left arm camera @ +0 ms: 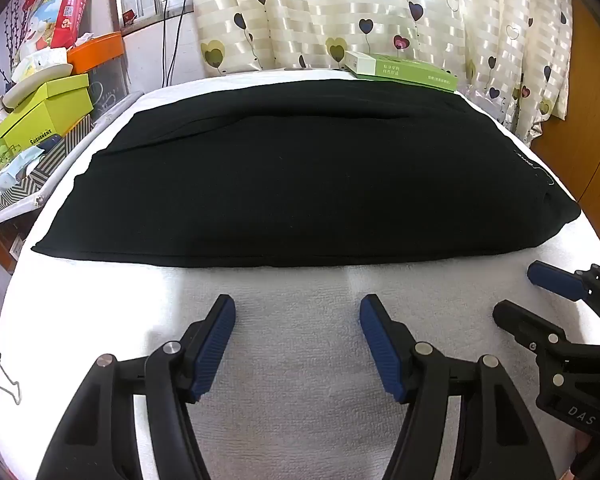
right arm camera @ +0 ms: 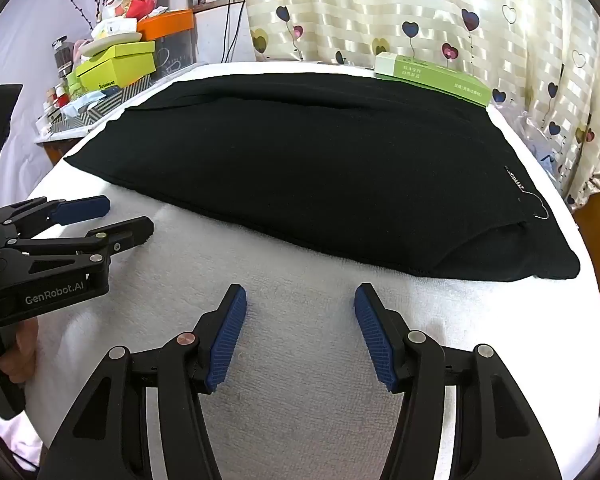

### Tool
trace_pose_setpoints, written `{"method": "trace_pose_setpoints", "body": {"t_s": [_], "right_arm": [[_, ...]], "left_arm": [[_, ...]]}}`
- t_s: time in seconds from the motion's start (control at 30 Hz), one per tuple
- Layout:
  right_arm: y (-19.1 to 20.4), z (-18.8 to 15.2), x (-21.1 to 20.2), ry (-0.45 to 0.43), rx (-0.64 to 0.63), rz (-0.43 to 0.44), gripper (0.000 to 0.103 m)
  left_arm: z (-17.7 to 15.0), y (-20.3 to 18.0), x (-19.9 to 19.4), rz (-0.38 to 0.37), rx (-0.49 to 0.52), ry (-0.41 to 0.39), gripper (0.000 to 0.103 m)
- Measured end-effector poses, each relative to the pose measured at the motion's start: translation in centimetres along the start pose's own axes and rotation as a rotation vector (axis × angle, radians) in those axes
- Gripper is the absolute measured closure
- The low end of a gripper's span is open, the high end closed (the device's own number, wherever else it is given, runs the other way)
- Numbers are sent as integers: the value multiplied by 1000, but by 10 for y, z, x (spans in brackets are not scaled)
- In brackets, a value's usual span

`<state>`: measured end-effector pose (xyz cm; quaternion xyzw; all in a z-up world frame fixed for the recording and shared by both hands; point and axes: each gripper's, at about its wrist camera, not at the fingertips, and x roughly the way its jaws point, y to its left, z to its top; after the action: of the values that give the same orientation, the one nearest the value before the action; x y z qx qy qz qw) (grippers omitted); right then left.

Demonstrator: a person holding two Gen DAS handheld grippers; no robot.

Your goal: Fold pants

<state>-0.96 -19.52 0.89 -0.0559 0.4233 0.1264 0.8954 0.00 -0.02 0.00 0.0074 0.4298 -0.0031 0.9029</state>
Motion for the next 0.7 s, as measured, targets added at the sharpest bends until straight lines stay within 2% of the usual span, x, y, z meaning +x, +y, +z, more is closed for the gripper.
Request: {"method": "trace_pose_setpoints", "body": {"t_s": [0.7], "right_arm": [[-1,0,0,2,-3,-4,46]], "left_arm": [[0,0,0,0,1,0,35]]}}
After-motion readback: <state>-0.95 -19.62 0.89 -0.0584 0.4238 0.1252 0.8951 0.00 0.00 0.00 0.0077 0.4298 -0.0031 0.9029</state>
